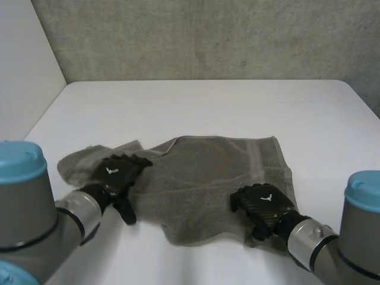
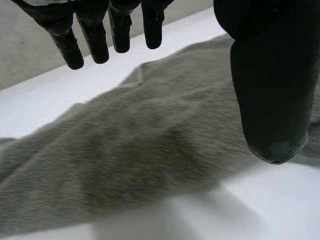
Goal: Fold the towel.
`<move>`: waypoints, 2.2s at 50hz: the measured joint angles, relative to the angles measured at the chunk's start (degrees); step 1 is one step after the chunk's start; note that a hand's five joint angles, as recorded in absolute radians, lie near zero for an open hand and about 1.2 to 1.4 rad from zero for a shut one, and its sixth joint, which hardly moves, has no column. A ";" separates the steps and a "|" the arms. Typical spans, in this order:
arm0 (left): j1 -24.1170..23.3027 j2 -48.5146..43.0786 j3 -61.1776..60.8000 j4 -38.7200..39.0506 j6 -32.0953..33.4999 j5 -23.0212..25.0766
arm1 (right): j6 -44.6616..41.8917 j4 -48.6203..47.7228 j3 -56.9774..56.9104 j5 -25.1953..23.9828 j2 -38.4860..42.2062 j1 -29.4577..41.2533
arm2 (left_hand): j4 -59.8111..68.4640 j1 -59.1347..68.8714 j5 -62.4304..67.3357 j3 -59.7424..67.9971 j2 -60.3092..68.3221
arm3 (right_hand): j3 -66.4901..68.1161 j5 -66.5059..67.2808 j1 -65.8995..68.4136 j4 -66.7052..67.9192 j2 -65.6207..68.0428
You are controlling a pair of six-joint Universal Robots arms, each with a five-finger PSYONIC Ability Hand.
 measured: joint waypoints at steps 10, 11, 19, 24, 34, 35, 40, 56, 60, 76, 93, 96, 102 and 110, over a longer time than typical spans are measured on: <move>-4.43 1.48 -3.97 1.92 -1.99 0.02 | 2.70 -5.91 -0.61 0.64 3.81 3.64 | 0.00 0.00 0.00 0.00 0.00 | 6.94 6.65 6.94 7.03 6.94; -4.72 1.55 -4.17 2.05 -2.29 0.02 | 2.76 -6.25 -0.72 0.68 4.22 3.96 | 0.00 0.00 0.00 0.00 0.01 | 6.94 6.65 6.94 7.04 6.96; -5.83 1.56 -4.69 2.27 -5.30 0.03 | 2.71 -6.97 -1.11 0.88 5.99 5.51 | 0.35 0.37 0.00 0.35 0.34 | 7.67 7.44 7.80 7.81 7.84; -6.69 1.50 -4.89 2.44 -8.33 0.15 | 2.70 -8.46 -1.45 2.73 6.37 5.90 | 0.50 0.38 0.00 0.37 0.45 | 36.98 36.86 37.82 36.79 37.75; -9.90 0.93 -4.71 5.22 -11.79 0.68 | 3.01 -11.21 -3.40 7.40 1.66 5.75 | 2.14 2.06 1.77 2.00 1.99 | 41.64 42.37 42.55 42.42 41.24; -10.25 0.77 -4.61 5.65 -12.44 0.70 | 3.15 -11.24 -3.67 7.57 0.85 5.72 | 2.40 2.31 2.06 2.31 2.28 | 41.65 42.37 42.56 42.42 41.24; -11.26 -0.65 -3.43 7.06 -16.80 0.65 | 3.77 -11.03 -4.36 7.89 -1.44 5.58 | 2.79 2.75 2.56 2.77 2.75 | 41.96 42.38 42.57 42.42 41.24; -16.33 -12.67 6.45 8.13 -24.76 -2.58 | 10.69 -10.61 -4.00 7.90 -2.02 5.09 | 3.94 3.90 3.67 3.83 3.85 | 41.96 42.38 42.58 42.42 41.24; -17.54 -16.13 9.28 8.60 -25.33 -4.80 | 11.29 -10.63 -3.82 7.84 -2.36 5.09 | 4.62 4.55 4.35 4.57 4.55 | 41.96 42.38 42.59 42.42 41.24; -14.47 -20.00 13.41 16.22 -24.98 -27.73 | 10.92 -10.67 -2.87 7.72 -4.37 3.76 | 15.72 15.63 14.85 15.60 15.58 | 41.96 42.38 42.61 42.42 41.24; -3.73 -10.23 4.20 16.41 -22.91 -24.90 | 10.47 -10.76 -3.07 7.71 -5.11 2.33 | 31.21 31.51 30.68 31.42 31.43 | 41.96 42.39 42.61 42.43 41.25; -2.62 -9.56 2.60 16.43 -21.95 -21.07 | 10.47 -10.76 -3.11 7.66 -5.19 2.25 | 35.77 35.62 35.02 35.58 35.60 | 41.96 42.39 42.61 42.43 41.25; -1.74 -8.94 -0.02 16.38 -21.04 -13.23 | 10.44 -10.76 -3.16 7.58 -5.24 2.40 | 35.89 35.83 35.63 35.74 35.72 | 41.96 42.39 42.61 42.43 41.25; -1.74 -7.35 -2.89 16.40 -20.84 -9.83 | 10.38 -10.76 -3.29 7.38 -5.19 2.26 | 31.24 31.23 30.90 31.20 31.07 | 41.96 42.39 42.61 42.43 41.25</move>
